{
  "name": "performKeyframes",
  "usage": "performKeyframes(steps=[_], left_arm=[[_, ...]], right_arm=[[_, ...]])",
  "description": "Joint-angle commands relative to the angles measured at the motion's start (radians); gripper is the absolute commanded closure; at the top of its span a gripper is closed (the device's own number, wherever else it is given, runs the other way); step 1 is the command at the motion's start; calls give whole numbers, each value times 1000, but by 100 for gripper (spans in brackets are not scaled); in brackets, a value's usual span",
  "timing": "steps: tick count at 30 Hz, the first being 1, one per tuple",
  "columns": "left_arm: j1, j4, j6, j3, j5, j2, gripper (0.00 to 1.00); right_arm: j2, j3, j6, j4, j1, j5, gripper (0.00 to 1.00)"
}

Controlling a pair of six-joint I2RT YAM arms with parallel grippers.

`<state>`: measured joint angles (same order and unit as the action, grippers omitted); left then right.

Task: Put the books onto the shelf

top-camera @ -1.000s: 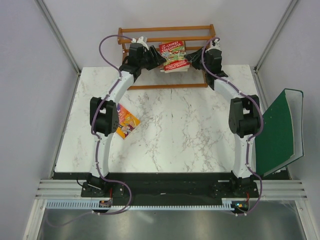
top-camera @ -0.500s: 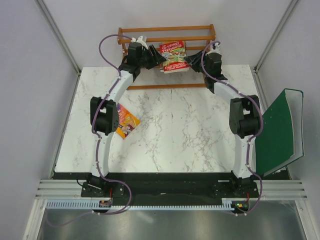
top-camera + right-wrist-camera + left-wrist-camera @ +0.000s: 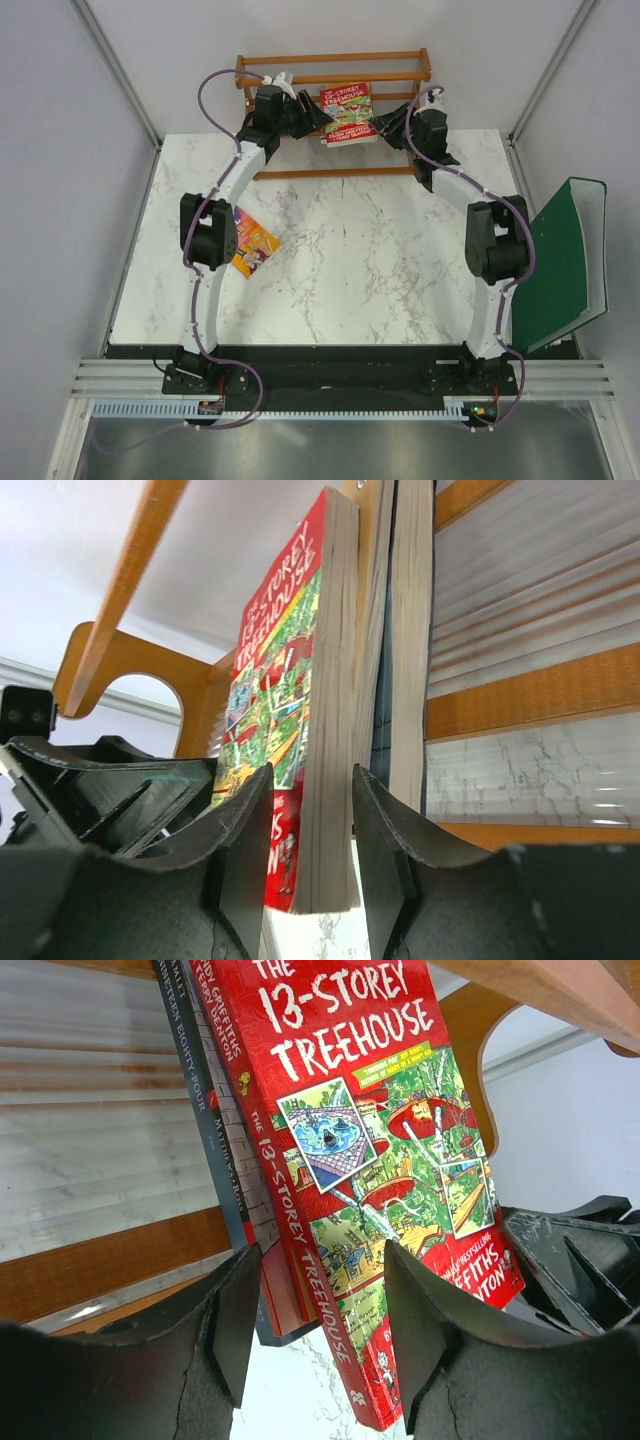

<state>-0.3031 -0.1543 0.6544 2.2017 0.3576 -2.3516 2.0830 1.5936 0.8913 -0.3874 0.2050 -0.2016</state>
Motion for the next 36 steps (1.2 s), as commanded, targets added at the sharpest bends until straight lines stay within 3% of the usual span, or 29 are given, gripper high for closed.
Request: performKeyframes(steps=[1,7,23,36], left_arm=[[-1,13,-19,-8,47,48,41],[1,15,-21,-11,58,51,41],[-1,19,-3,-11,70,43,40],[-1,25,1,-13,84,37,39]], right_arm=[[-98,-30,-5,-48,-12,13,55],[-139,-70,-17,-54,-16,24,58],[-70,-31,8,-48,-10,-76,71],[-26,8,20,-33,7,-125,73]])
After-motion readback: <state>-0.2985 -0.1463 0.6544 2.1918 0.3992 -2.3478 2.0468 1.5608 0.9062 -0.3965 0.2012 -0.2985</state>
